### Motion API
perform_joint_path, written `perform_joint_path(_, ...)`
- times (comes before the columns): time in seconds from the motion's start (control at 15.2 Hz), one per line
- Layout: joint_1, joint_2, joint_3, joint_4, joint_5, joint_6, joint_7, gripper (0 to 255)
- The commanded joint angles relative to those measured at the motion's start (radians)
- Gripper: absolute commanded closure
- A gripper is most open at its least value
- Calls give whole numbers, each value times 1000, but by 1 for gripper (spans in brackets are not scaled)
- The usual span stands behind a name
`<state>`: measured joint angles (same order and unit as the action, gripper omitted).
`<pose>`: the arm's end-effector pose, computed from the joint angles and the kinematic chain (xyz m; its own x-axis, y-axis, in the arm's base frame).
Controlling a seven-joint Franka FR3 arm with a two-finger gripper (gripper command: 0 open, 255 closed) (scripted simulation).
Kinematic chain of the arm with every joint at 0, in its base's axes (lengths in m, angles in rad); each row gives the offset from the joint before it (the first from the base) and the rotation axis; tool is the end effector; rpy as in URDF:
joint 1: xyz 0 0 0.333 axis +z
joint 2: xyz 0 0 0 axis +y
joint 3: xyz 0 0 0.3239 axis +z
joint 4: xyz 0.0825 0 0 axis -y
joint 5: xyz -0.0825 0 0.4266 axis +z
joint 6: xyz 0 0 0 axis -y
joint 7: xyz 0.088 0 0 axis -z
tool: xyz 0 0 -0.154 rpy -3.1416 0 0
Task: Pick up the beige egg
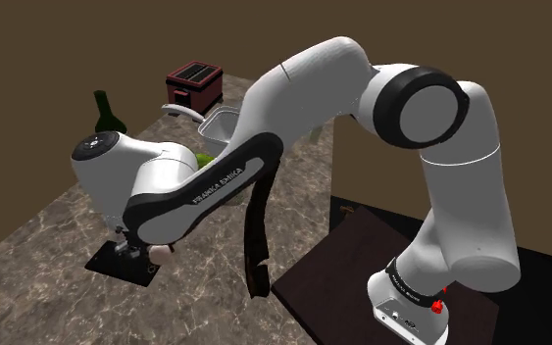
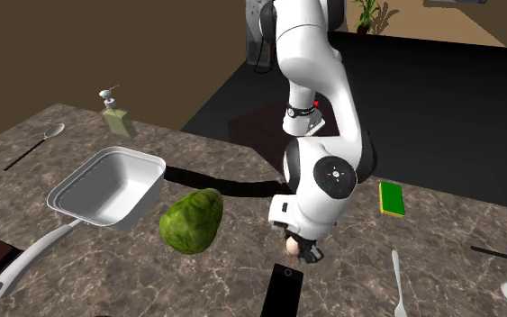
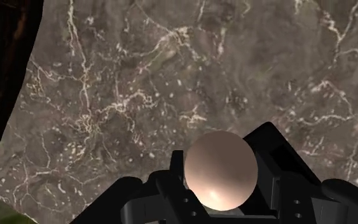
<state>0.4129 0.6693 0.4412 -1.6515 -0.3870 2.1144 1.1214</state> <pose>0.4975 0.4946 0.1720 0.9935 -0.1111 -0.0263 -0.1068 -0.9858 0.1297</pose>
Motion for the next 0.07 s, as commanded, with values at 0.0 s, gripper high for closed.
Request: perform_joint_path(0.0,0,-3,2,3,2,-6,-1,255)
